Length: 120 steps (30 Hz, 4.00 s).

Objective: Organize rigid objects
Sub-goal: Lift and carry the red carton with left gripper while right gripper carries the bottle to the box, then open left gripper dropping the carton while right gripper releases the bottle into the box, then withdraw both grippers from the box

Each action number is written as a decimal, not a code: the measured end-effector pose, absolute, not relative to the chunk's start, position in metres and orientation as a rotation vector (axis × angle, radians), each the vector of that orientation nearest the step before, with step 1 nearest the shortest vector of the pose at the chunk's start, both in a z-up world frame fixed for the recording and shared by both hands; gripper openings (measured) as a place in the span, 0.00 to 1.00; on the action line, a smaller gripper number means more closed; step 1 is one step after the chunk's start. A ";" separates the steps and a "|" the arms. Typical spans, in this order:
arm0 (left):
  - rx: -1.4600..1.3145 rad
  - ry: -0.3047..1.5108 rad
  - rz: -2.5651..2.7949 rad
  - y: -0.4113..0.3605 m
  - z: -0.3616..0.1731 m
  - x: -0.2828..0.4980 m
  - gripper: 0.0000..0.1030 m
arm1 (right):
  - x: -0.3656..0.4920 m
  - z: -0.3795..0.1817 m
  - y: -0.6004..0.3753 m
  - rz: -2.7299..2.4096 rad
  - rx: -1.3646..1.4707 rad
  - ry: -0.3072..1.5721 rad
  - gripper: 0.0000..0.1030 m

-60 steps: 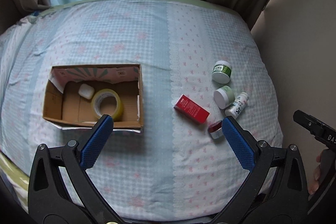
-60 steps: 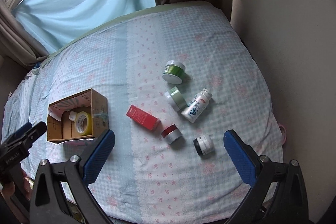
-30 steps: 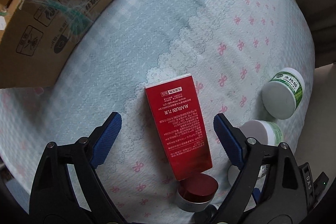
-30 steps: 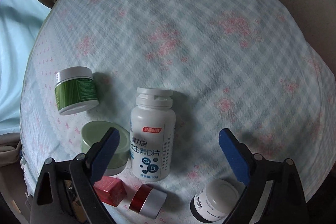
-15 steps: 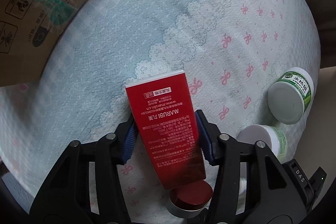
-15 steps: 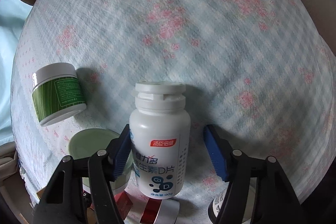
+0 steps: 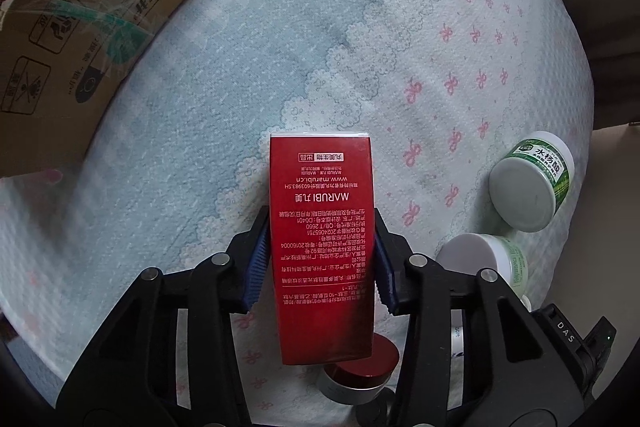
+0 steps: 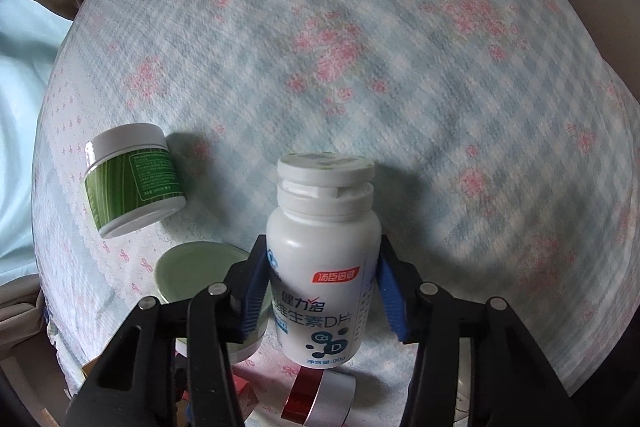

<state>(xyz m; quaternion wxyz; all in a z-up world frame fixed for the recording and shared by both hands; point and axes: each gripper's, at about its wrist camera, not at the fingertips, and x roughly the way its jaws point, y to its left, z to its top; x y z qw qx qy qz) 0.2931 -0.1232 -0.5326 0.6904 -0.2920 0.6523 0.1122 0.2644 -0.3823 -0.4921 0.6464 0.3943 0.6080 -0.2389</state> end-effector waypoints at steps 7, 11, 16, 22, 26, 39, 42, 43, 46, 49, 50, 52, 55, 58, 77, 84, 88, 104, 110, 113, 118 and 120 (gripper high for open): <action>-0.587 1.388 0.172 -0.127 -0.496 0.305 0.40 | 0.261 -0.467 -0.392 -0.517 0.865 1.338 0.45; -0.553 1.340 0.123 -0.126 -0.473 0.306 0.40 | 0.255 -0.445 -0.400 -0.502 0.823 1.305 0.45; -0.517 1.294 0.054 -0.123 -0.441 0.286 0.40 | 0.244 -0.414 -0.404 -0.479 0.797 1.260 0.45; -0.460 1.238 -0.043 -0.115 -0.387 0.260 0.40 | 0.224 -0.361 -0.400 -0.405 0.712 1.218 0.45; -0.410 1.187 -0.079 -0.097 -0.345 0.238 0.40 | 0.207 -0.326 -0.381 -0.339 0.655 1.195 0.45; -0.393 1.045 -0.043 0.028 -0.219 0.187 0.40 | 0.183 -0.223 -0.283 -0.088 0.518 1.137 0.45; -0.376 1.039 -0.044 0.061 -0.206 0.183 0.40 | 0.184 -0.207 -0.248 -0.035 0.480 1.124 0.45; -0.363 1.038 -0.043 0.072 -0.203 0.182 0.40 | 0.184 -0.204 -0.236 -0.016 0.472 1.125 0.45; -0.333 1.037 -0.050 0.104 -0.197 0.182 0.40 | 0.189 -0.193 -0.197 0.025 0.441 1.127 0.45; -0.319 1.041 -0.066 0.140 -0.196 0.188 0.40 | 0.195 -0.187 -0.157 0.052 0.418 1.128 0.45; -0.316 1.042 -0.074 0.151 -0.197 0.192 0.40 | 0.198 -0.187 -0.145 0.058 0.421 1.129 0.45; -0.310 1.050 -0.089 0.175 -0.198 0.199 0.40 | 0.205 -0.188 -0.120 0.061 0.427 1.132 0.45; -0.294 1.070 -0.116 0.207 -0.208 0.212 0.40 | 0.214 -0.193 -0.082 0.056 0.442 1.139 0.45; -0.275 1.093 -0.142 0.237 -0.225 0.229 0.40 | 0.226 -0.205 -0.044 0.051 0.456 1.159 0.45; -0.125 1.266 -0.226 0.278 -0.382 0.311 0.40 | 0.296 -0.372 0.098 0.231 0.414 1.395 0.45; -0.048 1.289 -0.262 0.264 -0.417 0.325 0.40 | 0.305 -0.427 0.093 0.271 0.417 1.493 0.45; 0.000 1.294 -0.275 0.256 -0.425 0.328 0.40 | 0.310 -0.443 0.082 0.265 0.512 1.525 0.45; 0.096 1.271 -0.260 0.256 -0.408 0.324 1.00 | 0.317 -0.440 0.043 0.054 0.621 1.518 1.00; 0.069 1.275 -0.238 0.263 -0.400 0.315 1.00 | 0.307 -0.430 0.046 0.068 0.588 1.517 1.00; 0.076 1.271 -0.231 0.263 -0.394 0.311 1.00 | 0.302 -0.425 0.045 0.067 0.572 1.510 1.00; 0.085 1.265 -0.225 0.266 -0.371 0.302 1.00 | 0.291 -0.407 0.044 0.049 0.561 1.506 1.00; 0.080 1.258 -0.222 0.268 -0.356 0.298 1.00 | 0.287 -0.392 0.045 0.055 0.549 1.487 1.00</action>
